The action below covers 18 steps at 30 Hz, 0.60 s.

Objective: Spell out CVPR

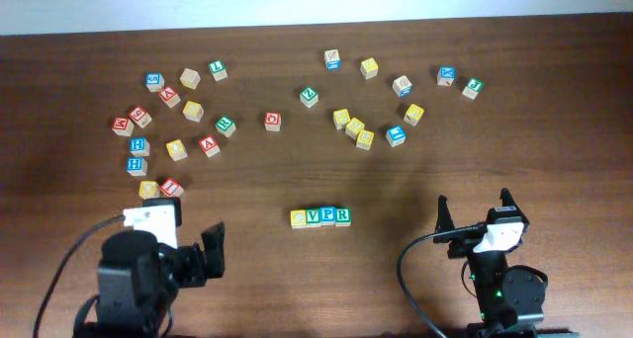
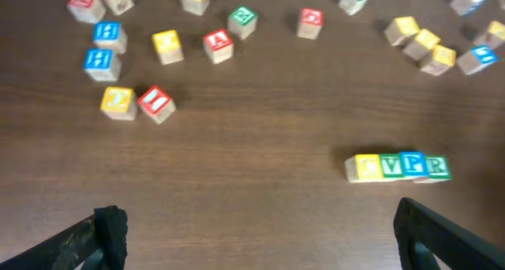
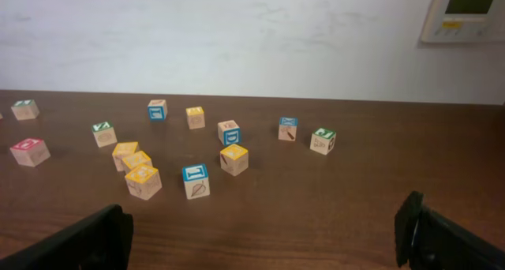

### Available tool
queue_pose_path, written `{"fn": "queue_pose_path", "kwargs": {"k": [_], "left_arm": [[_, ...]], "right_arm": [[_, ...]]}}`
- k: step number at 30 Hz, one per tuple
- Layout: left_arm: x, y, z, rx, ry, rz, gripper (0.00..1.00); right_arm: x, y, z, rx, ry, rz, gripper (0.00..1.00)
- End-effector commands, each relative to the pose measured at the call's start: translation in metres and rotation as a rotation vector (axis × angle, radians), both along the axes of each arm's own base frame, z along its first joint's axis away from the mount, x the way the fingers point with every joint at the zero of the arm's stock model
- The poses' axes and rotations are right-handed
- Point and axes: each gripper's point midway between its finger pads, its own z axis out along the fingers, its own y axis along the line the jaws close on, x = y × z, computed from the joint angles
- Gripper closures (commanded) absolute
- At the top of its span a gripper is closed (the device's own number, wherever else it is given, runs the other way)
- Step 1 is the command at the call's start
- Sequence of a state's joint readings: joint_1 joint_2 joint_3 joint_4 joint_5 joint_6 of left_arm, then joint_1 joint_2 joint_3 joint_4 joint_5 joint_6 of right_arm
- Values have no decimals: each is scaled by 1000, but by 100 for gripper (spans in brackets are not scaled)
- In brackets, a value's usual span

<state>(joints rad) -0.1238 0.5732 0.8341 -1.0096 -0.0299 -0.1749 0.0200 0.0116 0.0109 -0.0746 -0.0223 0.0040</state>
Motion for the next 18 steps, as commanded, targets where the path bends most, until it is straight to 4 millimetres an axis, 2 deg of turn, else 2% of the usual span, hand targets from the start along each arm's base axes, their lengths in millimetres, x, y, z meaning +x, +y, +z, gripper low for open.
{"fn": "queue_pose_path", "kwargs": {"k": [1,6,12,15,18], "left_arm": [[-6,8,-13,22,-6,23,1],[10,6,-7,12,-101,24,1],[-8,4,-8,-17,-209,5,1],[-9,3,-8,-18,-214,4,1],[-6,1,-18,-4,-206,-25,1]], "right_arm": [[0,-2,-2,10,3,-11,2],[0,-2,-2,10,3,-11,2],[0,-2,-2,10,3,-11,2],[0,-2,-2,10,3,-11,2],[0,-2,-2,10,3,-11,2]]}}
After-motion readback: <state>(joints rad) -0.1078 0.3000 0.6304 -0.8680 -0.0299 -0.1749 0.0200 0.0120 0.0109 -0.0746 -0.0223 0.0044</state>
